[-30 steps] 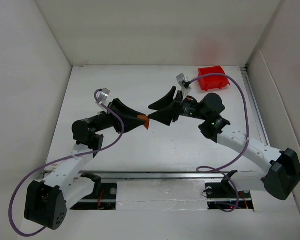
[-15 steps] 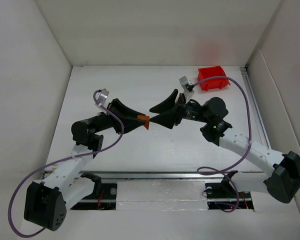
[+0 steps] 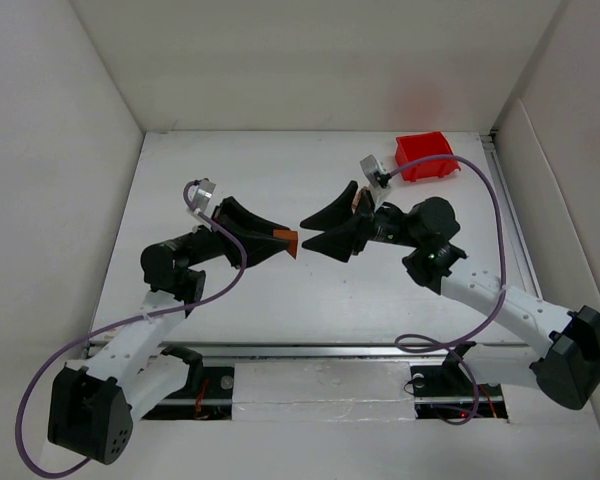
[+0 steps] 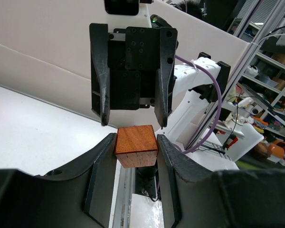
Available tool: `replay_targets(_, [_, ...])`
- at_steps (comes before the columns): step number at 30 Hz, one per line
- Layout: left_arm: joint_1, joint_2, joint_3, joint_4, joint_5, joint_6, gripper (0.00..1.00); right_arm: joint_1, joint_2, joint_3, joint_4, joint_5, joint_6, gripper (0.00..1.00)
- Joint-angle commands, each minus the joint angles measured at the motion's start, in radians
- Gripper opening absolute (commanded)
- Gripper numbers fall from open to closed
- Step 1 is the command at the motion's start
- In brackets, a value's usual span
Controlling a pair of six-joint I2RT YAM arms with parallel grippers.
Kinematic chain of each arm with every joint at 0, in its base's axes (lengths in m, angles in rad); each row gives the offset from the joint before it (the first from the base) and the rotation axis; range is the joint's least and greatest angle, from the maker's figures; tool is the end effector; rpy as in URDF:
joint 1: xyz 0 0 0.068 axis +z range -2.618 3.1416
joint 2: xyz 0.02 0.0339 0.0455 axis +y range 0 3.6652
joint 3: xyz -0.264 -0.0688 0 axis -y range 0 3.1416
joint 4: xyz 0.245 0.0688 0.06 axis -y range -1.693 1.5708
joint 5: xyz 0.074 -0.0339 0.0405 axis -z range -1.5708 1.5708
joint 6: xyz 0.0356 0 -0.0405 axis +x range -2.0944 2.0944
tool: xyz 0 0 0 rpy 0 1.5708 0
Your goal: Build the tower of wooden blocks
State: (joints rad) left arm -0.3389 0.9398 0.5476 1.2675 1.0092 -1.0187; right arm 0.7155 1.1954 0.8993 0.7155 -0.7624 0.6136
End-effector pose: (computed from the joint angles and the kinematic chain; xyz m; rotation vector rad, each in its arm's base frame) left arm 0.1533 -0.0860 0.3598 0.7832 1.0300 -1.5350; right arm 0.1848 0.1932 0.3856 -0.8203 1.1883 1.5550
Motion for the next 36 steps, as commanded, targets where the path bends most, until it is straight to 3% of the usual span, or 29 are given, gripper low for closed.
replay_targets(1, [0.000, -0.033, 0.026, 0.253, -0.001, 0.012, 0.00, 0.019, 0.016, 0.012, 0.050, 0.000, -0.017, 0.60])
replay_targets(36, [0.000, -0.027, 0.017, 0.262, 0.003, 0.008, 0.00, 0.067, 0.047, 0.073, 0.085, 0.014, -0.003, 0.49])
